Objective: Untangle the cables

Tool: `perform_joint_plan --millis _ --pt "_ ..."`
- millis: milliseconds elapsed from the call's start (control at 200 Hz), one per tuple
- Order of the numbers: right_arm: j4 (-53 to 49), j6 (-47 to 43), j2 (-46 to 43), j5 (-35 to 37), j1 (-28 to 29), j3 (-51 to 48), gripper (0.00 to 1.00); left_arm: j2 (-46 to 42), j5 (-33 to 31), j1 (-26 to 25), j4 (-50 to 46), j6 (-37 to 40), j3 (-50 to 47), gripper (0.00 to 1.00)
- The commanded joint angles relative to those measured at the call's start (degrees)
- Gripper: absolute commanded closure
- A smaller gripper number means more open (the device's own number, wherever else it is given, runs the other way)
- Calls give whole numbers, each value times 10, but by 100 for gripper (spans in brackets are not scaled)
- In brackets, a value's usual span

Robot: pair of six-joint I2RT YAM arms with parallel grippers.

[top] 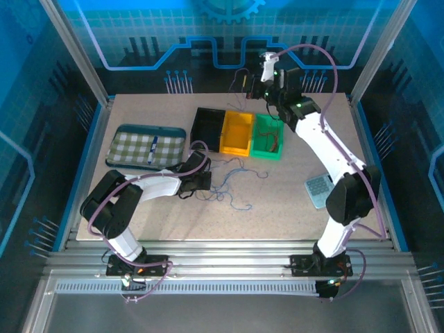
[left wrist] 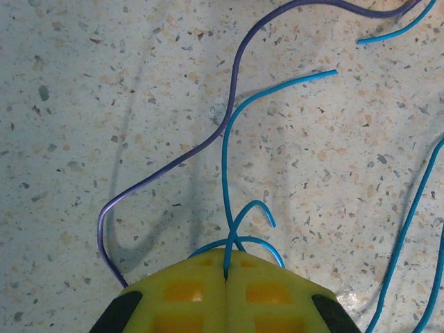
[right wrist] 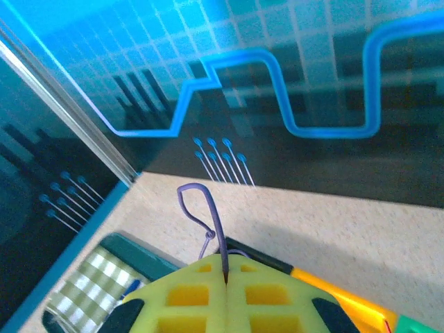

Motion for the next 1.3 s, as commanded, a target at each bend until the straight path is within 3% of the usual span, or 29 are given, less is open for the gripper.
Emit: perform_joint_plan --millis 0,680,1295 --pt "36 17 -21 -23 -8 12 100 10 4 -2 -9 -4 12 100" --pt "25 18 -26 -22 -8 0 100 7 6 -4 -3 -5 8 100" --pt "20 28 32 -25 -8 -30 100 7 3 -3 -10 4 11 100"
